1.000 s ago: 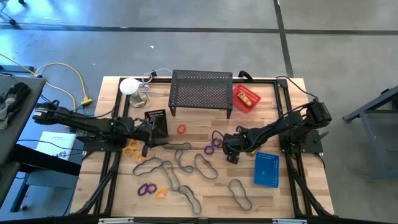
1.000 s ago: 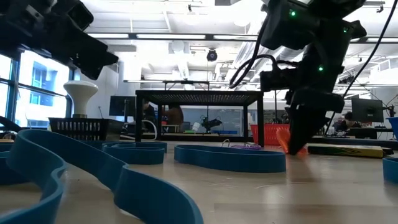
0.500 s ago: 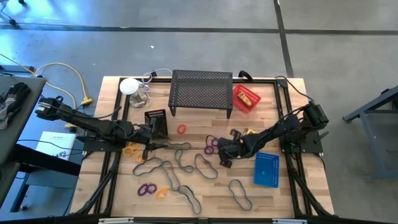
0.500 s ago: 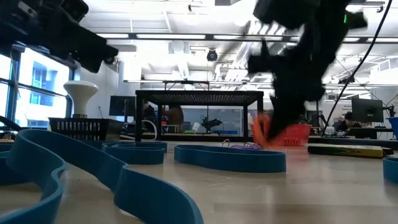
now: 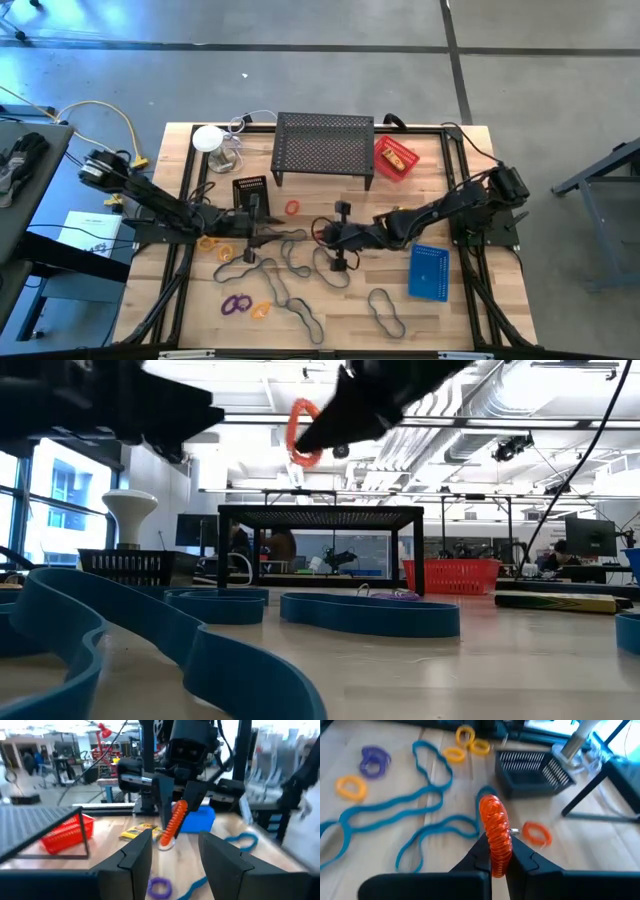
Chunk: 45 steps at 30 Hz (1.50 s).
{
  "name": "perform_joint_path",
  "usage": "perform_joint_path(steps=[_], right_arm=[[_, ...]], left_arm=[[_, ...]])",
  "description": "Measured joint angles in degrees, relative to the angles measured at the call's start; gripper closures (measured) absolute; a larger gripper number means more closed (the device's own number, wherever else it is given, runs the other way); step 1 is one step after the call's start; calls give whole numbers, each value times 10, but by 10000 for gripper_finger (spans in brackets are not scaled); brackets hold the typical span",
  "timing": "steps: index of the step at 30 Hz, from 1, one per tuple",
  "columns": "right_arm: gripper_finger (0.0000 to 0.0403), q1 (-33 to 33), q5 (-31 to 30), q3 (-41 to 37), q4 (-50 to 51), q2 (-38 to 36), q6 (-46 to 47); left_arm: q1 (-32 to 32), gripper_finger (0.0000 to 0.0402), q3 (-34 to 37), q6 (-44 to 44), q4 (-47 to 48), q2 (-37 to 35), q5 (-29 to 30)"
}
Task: Pick & Place Office Desk Supplies
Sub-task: Put the orange spring keychain into the black basket
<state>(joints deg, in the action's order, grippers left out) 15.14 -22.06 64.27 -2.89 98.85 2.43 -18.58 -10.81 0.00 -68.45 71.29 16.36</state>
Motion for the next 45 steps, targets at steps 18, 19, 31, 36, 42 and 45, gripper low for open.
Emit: perform_joint_path(steps=[18, 19, 31, 36, 42, 45], right_arm=[[390, -90, 153, 0, -105, 2, -57], [390, -91, 159, 0, -104, 2, -57], [390, -93, 194, 0, -102, 2, -57], [389, -93, 193, 0, -95, 2, -57], [389, -93, 193, 0, -78, 2, -56], [386, -92, 193, 0, -78, 2, -53]], left_arm=[[91, 246, -35, -9, -119, 129, -88], [93, 246, -38, -9, -120, 129, -88], [119, 246, -78, -5, -90, 129, -130], [124, 246, -100, -4, -39, 129, -143], [123, 258, -101, 15, -40, 129, -141], [123, 296, -101, 15, -40, 129, -139]])
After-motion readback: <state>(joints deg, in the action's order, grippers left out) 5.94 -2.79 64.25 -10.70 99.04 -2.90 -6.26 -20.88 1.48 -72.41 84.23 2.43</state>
